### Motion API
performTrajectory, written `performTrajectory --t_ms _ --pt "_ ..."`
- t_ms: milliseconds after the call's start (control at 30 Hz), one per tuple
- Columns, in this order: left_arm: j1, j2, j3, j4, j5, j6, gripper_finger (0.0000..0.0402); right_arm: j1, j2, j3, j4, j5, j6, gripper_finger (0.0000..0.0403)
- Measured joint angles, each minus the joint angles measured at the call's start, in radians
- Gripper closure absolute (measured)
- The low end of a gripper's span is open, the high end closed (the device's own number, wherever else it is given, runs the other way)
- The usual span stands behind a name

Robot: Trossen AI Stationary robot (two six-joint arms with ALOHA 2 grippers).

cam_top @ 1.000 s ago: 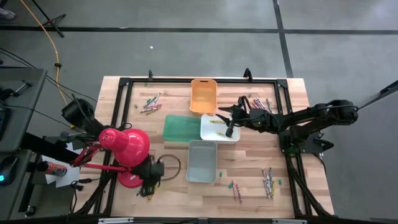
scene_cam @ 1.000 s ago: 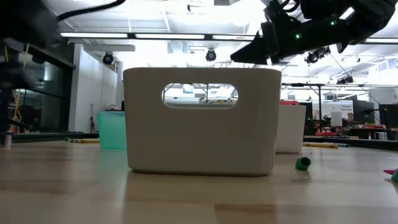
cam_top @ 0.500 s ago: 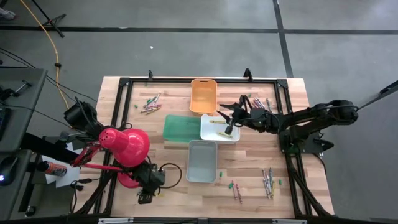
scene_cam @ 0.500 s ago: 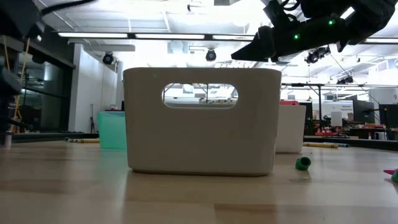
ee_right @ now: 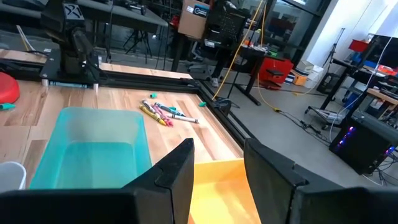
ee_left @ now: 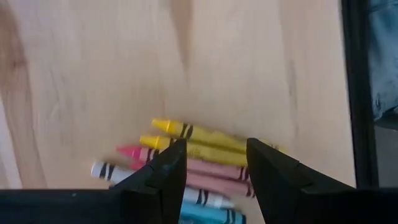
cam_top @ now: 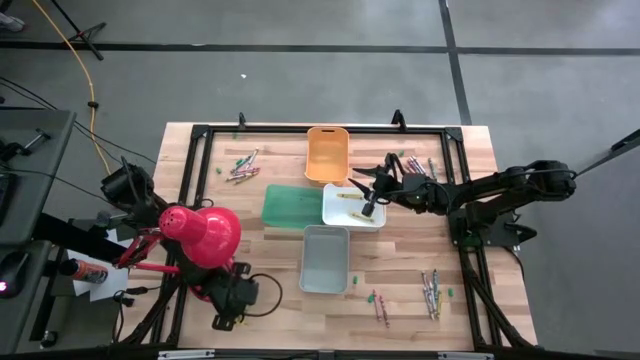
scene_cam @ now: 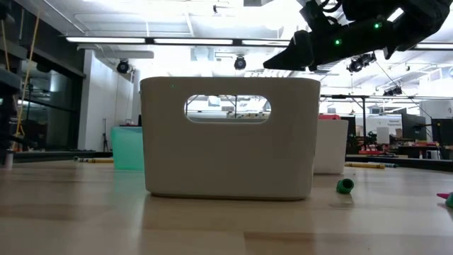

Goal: Sort crayons
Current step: Put the yellow crayon into the white bin

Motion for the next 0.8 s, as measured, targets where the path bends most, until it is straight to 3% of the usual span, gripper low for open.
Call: performTrajectory --t_ms 233,467,800 --pt "-0.016 0.024 0.000 0.020 -0.026 0.037 0.0248 0.000 0.000 0.000 -0.012 0.000 0.010 0.0268" --pt "-0.018 0.126 0.019 0.024 0.064 0.046 0.0248 0.000 0.000 0.000 -0.030 0.000 0.011 0.0268" --pt "0.002 0.136 0.055 -0.024 0.003 0.023 0.0248 0.000 0.000 0.000 -0.030 0.000 0.021 0.0268"
